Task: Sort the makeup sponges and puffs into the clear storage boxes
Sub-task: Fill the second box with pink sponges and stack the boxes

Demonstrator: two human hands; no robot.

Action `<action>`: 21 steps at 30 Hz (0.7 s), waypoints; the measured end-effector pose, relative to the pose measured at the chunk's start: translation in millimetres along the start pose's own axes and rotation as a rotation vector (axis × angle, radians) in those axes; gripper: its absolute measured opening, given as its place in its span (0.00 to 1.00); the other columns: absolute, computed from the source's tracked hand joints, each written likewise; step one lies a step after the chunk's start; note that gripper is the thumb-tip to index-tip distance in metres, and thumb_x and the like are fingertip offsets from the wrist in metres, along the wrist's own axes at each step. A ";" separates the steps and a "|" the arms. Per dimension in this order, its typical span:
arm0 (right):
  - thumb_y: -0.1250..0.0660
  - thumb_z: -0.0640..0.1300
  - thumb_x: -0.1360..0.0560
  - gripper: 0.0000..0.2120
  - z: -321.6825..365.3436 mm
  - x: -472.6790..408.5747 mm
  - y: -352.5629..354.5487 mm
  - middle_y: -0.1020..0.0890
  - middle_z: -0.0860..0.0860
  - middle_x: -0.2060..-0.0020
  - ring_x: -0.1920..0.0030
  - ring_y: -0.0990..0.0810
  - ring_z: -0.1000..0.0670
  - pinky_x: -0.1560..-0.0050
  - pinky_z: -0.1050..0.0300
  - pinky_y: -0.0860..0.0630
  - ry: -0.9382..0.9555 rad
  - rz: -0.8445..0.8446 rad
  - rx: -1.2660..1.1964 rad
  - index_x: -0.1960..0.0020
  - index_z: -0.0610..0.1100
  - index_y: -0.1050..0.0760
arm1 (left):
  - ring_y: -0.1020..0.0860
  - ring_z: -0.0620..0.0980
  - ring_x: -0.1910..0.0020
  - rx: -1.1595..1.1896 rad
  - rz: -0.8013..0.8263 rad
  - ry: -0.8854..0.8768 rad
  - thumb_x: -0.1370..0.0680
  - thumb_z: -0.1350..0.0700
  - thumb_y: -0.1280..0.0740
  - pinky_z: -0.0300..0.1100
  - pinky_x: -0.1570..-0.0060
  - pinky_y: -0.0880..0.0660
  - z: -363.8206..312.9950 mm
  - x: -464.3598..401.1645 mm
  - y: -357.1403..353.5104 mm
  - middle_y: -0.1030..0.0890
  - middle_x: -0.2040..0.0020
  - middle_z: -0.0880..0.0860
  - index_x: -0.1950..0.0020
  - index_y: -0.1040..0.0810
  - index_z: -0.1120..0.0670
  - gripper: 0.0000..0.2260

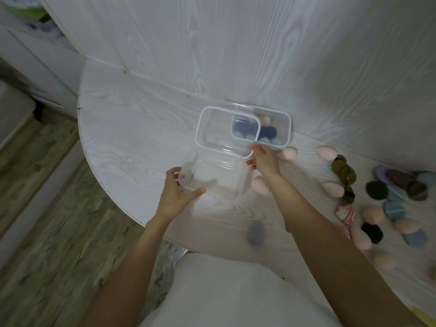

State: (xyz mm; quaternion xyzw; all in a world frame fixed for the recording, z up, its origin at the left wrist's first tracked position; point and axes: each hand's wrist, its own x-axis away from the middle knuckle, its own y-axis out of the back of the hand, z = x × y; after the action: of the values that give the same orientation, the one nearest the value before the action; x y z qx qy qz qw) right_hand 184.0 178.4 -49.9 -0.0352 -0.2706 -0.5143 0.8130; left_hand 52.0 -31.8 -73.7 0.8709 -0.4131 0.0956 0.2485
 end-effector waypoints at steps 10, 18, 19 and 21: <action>0.36 0.37 0.24 0.05 -23.5 9.9 60.2 0.21 0.47 0.52 0.53 0.20 0.46 0.54 0.56 0.22 0.139 -0.221 0.029 0.50 0.44 0.26 | 0.29 0.51 0.39 -0.306 -0.048 -0.231 0.34 0.47 0.24 0.47 0.43 0.27 -23.5 -10.6 -34.9 0.34 0.33 0.54 0.29 0.38 0.51 0.38; 0.35 0.34 0.28 0.17 -60.7 28.3 104.1 0.24 0.44 0.42 0.43 0.27 0.45 0.42 0.56 0.33 0.372 -0.284 0.575 0.40 0.43 0.27 | 0.31 0.53 0.39 -0.575 0.027 -0.863 0.29 0.51 0.35 0.43 0.39 0.33 -67.0 -3.9 -67.0 0.25 0.39 0.55 0.40 0.24 0.54 0.18; 0.35 0.34 0.28 0.18 -59.5 21.8 110.2 0.25 0.44 0.41 0.42 0.28 0.44 0.41 0.56 0.35 0.386 -0.265 0.641 0.39 0.43 0.28 | 0.29 0.53 0.40 -0.619 0.096 -0.949 0.29 0.52 0.34 0.44 0.39 0.33 -72.2 -6.0 -79.1 0.23 0.41 0.54 0.41 0.23 0.54 0.17; 0.36 0.34 0.28 0.20 -53.1 7.4 116.7 0.27 0.44 0.37 0.39 0.29 0.43 0.39 0.56 0.35 0.388 -0.207 0.704 0.37 0.42 0.30 | 0.27 0.55 0.43 -0.707 0.232 -1.028 0.30 0.54 0.33 0.47 0.39 0.32 -77.1 -10.4 -103.5 0.21 0.45 0.54 0.43 0.22 0.55 0.15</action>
State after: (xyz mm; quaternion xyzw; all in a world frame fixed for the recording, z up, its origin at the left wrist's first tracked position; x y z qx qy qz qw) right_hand 307.7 209.2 -65.7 0.3701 -0.2737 -0.4667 0.7552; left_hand 127.7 70.1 -48.0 0.6206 -0.5778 -0.4508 0.2789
